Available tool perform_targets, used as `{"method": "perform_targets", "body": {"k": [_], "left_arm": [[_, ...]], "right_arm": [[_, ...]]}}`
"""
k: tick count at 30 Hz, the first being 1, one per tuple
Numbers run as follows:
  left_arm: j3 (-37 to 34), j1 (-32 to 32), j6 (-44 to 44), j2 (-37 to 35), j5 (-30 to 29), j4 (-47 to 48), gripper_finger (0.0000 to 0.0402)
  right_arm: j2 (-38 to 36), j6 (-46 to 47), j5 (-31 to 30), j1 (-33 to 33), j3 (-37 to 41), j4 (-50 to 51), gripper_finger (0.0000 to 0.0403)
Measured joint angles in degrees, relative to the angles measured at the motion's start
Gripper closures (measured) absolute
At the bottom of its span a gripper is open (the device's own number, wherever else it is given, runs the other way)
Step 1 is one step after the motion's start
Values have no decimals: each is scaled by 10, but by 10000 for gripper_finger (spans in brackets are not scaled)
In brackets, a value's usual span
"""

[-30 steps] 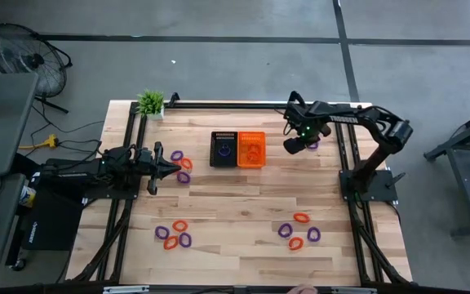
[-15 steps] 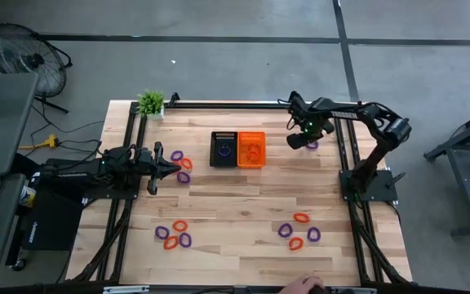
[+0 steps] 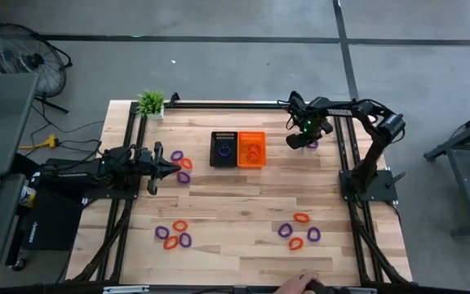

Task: Sort spring keychains into baskets
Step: Put the purple spring keychain into the black basket

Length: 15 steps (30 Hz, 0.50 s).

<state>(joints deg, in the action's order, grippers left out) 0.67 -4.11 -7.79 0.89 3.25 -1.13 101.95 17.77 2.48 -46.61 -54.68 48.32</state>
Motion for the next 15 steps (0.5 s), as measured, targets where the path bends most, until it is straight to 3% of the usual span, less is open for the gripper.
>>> {"method": "perform_targets", "body": {"k": [7,15], "left_arm": [[0,0,0,0,0,0,400],[0,0,0,0,1,0,400]], "right_arm": [[3,-13,12,0,1,-3,269],[3,-18,18,0,1,-3,322]]}}
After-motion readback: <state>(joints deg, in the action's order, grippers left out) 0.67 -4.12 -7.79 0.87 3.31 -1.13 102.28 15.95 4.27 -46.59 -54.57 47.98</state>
